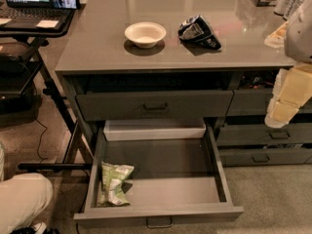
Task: Pick green jalapeno chip bag from middle drawer and place on counter
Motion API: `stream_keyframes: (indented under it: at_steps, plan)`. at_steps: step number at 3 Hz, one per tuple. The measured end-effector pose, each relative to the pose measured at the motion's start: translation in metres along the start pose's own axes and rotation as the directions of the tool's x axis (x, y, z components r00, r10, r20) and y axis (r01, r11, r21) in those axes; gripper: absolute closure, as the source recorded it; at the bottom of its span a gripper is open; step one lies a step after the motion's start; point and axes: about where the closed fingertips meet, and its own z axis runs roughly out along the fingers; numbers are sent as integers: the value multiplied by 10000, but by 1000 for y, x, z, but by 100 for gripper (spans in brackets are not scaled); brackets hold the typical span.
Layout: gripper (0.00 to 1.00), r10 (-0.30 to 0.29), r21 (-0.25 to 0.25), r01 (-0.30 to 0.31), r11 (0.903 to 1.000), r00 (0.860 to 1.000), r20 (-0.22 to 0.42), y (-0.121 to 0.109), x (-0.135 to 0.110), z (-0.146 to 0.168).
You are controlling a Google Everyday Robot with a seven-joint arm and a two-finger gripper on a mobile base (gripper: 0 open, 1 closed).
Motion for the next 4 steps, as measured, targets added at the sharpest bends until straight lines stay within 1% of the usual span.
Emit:
stream_keyframes:
  at_steps: [1,2,3,4]
  plan:
    - [0,0,2,0,10000,10000,5,0,0,0]
    - [0,-27,133,23,9999,9995,302,0,-2,0]
    - [0,-262,-58,271,9996,9922,1217,5,-15,30]
    - [0,-617,-374,742,9965,9623,2650,17,-50,81]
